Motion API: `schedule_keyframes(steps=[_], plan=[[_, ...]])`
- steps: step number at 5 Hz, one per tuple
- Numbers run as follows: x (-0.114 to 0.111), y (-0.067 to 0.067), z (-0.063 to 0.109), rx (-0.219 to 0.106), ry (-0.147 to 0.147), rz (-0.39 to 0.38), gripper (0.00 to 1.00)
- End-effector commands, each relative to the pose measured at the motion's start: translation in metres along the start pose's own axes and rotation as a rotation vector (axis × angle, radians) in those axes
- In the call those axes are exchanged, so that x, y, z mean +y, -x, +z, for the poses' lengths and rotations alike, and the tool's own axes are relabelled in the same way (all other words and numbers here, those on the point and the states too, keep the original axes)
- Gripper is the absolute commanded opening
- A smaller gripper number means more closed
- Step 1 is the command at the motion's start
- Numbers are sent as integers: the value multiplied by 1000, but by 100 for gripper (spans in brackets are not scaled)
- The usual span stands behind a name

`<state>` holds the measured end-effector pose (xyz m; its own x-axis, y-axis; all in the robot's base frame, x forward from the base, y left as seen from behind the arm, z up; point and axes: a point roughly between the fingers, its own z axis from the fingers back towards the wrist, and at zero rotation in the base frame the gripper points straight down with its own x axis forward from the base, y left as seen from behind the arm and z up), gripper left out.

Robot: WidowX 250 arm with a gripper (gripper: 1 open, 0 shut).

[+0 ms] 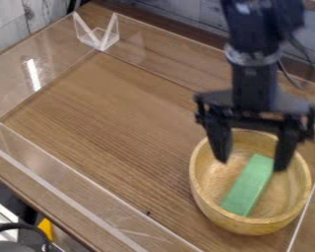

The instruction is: Remove the green block from inside the brown bowl and put it on the table

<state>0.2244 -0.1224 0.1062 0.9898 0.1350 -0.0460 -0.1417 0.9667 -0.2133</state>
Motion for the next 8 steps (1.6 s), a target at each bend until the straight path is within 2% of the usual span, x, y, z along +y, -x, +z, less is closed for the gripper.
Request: schedule_keyframes(steps=[1, 3, 8], plan=[[-12, -2, -16, -8, -11, -33, 100], [-8, -8, -40, -4, -27, -49, 100], [6, -22, -49, -15, -49, -84, 100]])
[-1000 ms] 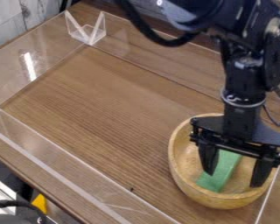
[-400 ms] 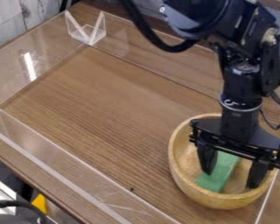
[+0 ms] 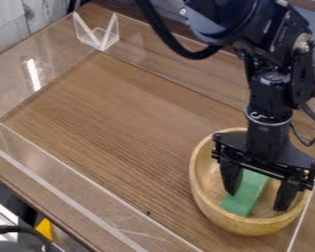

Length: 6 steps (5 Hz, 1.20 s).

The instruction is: Remove the green block from inside the brown bowl and put it on the table

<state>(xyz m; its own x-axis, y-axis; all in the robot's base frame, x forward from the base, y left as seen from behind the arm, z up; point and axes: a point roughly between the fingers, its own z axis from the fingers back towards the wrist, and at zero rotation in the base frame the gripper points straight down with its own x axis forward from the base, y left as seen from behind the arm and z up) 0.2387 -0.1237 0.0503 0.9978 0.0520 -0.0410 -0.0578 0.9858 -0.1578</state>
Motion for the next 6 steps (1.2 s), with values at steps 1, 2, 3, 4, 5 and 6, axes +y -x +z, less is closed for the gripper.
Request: schedule_keyframes(steps=[1, 2, 3, 4, 5, 6], plan=[[1, -7, 6, -28, 6, -4, 100], [2, -9, 5, -31, 4, -4, 100], [2, -10, 3, -32, 1, -3, 100], [2, -11, 2, -34, 0, -1, 100], [3, -13, 2, -37, -2, 3, 100], [3, -14, 1, -40, -4, 8, 100]])
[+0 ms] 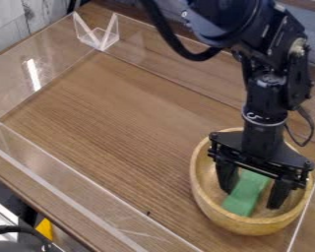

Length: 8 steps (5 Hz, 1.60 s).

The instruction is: Remove the green block from inside the brown bowl and put it on the table

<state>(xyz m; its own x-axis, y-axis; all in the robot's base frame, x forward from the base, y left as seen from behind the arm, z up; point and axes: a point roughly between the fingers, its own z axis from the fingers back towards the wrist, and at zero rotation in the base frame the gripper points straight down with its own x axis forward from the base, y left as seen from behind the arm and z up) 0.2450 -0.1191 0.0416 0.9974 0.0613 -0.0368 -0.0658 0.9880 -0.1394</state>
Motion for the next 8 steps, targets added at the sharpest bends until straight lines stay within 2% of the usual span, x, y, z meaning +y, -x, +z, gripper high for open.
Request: schedule_keyframes(steps=[1, 2, 3, 6, 7, 8], plan=[[-3, -9, 8, -38, 14, 5, 100], [-3, -10, 7, -41, 13, 8, 100], [-3, -10, 8, -39, 16, 13, 0], [-4, -6, 34, -47, 50, 41, 0], [-2, -6, 54, -60, 68, 61, 0], [0, -7, 94, -88, 97, 82, 0]])
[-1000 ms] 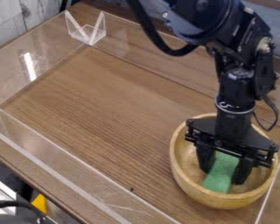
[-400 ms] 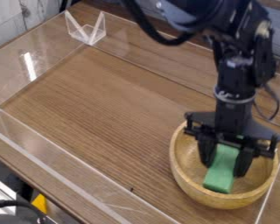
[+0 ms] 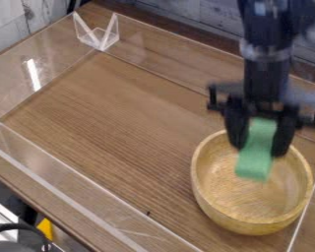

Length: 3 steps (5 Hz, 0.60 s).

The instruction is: Remove the green block from inside the brown bowl and put it on the table

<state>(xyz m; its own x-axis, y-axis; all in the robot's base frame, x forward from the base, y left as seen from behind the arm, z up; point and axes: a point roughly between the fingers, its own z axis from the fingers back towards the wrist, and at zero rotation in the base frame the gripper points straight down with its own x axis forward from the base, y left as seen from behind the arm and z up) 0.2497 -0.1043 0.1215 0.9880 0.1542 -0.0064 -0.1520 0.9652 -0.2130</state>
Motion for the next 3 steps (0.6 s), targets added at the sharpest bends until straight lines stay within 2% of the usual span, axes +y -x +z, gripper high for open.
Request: schedule_keyframes(steps=[1, 2, 3], plan=[[11, -4, 53, -66, 50, -4, 0], [38, 3, 67, -59, 48, 6, 0], [45, 11, 55, -58, 30, 8, 0]])
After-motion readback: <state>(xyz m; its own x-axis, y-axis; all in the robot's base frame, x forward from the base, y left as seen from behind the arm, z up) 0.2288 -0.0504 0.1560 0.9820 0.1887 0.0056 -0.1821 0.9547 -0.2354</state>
